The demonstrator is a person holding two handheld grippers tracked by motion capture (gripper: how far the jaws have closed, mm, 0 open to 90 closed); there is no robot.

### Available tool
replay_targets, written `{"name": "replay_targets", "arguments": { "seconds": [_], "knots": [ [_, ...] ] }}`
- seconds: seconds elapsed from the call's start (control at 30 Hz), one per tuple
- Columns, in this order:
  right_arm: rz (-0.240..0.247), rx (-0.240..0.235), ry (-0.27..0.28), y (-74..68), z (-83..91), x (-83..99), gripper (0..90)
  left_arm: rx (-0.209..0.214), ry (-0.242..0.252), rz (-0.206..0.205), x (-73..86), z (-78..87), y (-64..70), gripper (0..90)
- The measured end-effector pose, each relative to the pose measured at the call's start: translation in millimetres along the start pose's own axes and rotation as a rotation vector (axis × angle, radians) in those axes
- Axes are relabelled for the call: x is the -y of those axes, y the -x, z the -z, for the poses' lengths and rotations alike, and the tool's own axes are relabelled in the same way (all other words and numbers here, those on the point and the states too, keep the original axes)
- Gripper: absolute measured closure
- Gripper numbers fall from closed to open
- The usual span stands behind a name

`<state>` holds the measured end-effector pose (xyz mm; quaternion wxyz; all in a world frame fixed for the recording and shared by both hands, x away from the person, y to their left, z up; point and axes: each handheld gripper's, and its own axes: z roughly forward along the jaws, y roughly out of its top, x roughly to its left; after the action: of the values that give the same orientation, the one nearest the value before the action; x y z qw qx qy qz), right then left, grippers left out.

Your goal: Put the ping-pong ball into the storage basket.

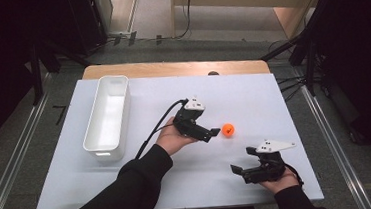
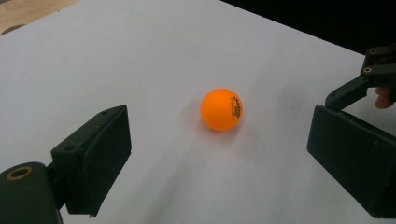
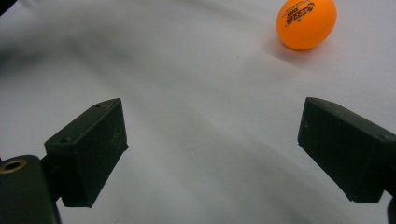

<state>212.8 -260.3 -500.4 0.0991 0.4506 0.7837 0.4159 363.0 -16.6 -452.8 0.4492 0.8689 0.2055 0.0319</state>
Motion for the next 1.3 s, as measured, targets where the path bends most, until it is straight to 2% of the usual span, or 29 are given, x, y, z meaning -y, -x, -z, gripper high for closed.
{"name": "replay_targets", "arguments": {
  "seconds": [0.17,0.43,0.6,0.83,1.03,1.2,1.3],
  "knots": [
    [0.0,-0.002,0.0,0.1,0.0,-0.1,6.7,0.0,-0.025,-0.004,-3.0,-7.1,-0.4,6.6],
    [-0.002,-0.002,-0.004,0.4,-0.2,0.1,6.7,0.005,-0.022,0.005,-7.8,-17.2,1.6,6.6],
    [-0.003,-0.003,-0.004,-0.2,-0.3,-0.1,6.8,0.007,-0.022,-0.008,-11.3,-23.8,2.7,6.6],
    [0.001,-0.002,-0.002,0.2,-0.7,0.0,6.7,0.017,-0.02,0.012,-14.6,-32.2,3.4,6.6],
    [0.0,-0.003,-0.004,0.4,-0.7,0.0,6.7,0.015,-0.025,0.011,-17.5,-40.4,5.3,6.6],
    [0.002,-0.005,-0.003,0.3,-0.8,0.0,6.7,0.019,-0.021,-0.01,-19.7,-45.9,8.6,6.6],
    [0.001,-0.008,-0.004,0.3,-0.9,0.1,6.8,0.023,-0.021,-0.001,-19.6,-48.9,8.2,6.6]
  ]
}}
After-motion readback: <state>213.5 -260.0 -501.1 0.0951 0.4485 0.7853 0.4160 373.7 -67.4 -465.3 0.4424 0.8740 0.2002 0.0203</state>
